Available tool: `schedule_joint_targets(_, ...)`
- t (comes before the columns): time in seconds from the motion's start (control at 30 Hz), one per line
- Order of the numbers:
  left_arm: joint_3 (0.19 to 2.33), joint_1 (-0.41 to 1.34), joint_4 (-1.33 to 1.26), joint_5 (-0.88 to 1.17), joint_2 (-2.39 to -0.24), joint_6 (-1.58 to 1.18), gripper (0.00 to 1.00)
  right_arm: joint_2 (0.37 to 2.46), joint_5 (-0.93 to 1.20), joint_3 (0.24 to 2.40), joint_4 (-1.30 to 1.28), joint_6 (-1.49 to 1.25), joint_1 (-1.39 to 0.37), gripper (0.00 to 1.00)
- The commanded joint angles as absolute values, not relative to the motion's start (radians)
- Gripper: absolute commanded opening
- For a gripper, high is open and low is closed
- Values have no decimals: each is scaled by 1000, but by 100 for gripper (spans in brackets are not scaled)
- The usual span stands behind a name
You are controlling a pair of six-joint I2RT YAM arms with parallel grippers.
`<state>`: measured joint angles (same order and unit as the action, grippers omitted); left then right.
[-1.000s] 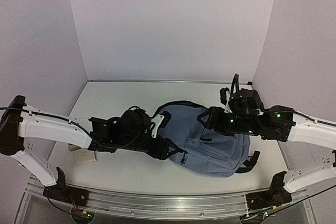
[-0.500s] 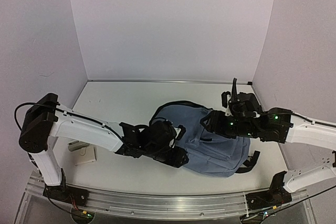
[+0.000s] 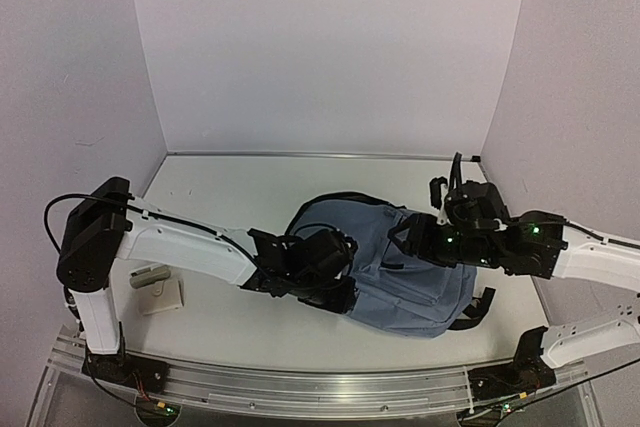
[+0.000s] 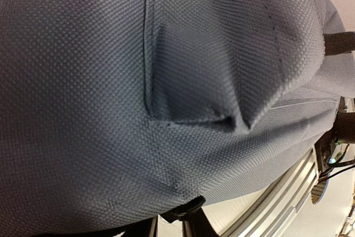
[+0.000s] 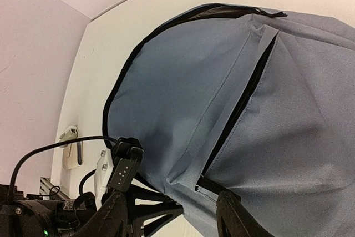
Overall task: Pack the student bag
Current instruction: Zip the student bag at the center of the board.
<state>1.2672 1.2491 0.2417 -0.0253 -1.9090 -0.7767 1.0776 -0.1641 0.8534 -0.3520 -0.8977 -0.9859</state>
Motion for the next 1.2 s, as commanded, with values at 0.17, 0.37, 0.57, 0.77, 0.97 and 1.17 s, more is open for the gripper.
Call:
schedule_joint_targets(0.17, 1342, 1246, 308, -179, -1916, -807, 0, 1033, -77, 821, -333, -755, -981, 58)
schedule_joint_targets(0.37, 1315, 1244, 334, -229, -1850, -835, 0, 1106, 8, 818, -328, -641, -1050, 73)
schedule_joint_targets(0.57, 1286, 1236, 354, -232, -1805, -851, 0, 1246, -159, 862, -360, -625, -1144, 74)
schedule_joint_targets(0.77, 1223, 1206, 289, -151, -1743, -831, 0, 1346, -238, 890, -365, -588, -1167, 68)
schedule_joint_targets(0.97, 1224, 1197, 272, -103, -1738, -803, 0, 1447, -303, 945, -379, -560, -1192, 61)
schedule_joint_targets(1.17, 1208, 1177, 259, -88, -1721, -797, 0, 1521, -366, 975, -383, -573, -1212, 38)
